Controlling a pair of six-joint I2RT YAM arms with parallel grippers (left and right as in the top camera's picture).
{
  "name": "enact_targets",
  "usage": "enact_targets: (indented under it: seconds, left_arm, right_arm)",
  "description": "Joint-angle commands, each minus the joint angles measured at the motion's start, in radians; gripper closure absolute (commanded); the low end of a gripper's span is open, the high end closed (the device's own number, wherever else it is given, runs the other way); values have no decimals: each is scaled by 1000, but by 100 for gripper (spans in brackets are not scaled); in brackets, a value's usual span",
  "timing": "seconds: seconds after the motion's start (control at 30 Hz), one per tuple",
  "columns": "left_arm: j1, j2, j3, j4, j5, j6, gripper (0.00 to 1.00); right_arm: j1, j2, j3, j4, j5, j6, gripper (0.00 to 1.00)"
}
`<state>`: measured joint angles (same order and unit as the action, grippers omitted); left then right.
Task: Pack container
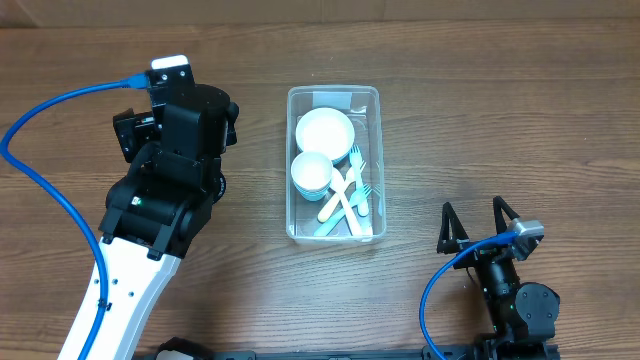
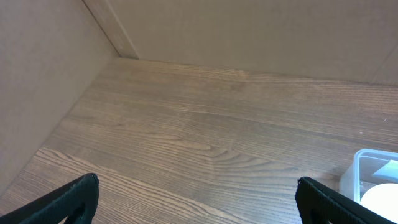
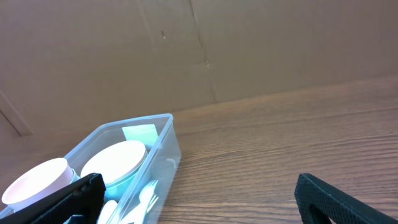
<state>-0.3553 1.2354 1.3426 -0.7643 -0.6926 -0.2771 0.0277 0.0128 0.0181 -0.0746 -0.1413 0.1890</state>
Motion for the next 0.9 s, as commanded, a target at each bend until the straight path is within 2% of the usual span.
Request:
enact_targets:
  seconds: [0.0,0.4,0.5,0.67,0.87]
  left_arm:
    - [3,3,15,1,-13,8,0]
    - [3,3,15,1,-13,8,0]
    - [2,-43,15,-3,-12,8,0]
    - [2,-281,15,-3,-12,8,0]
    - [3,-695,15,-30,-25,17,0]
  right_arm:
    - [5,-10,-10,5,9,-7,0]
    - [5,-10,-10,5,9,-6,0]
    - [5,-10,-10,5,9,-7,0]
    - [5,-10,-10,5,9,-7,0]
    - [5,-10,-10,5,9,-6,0]
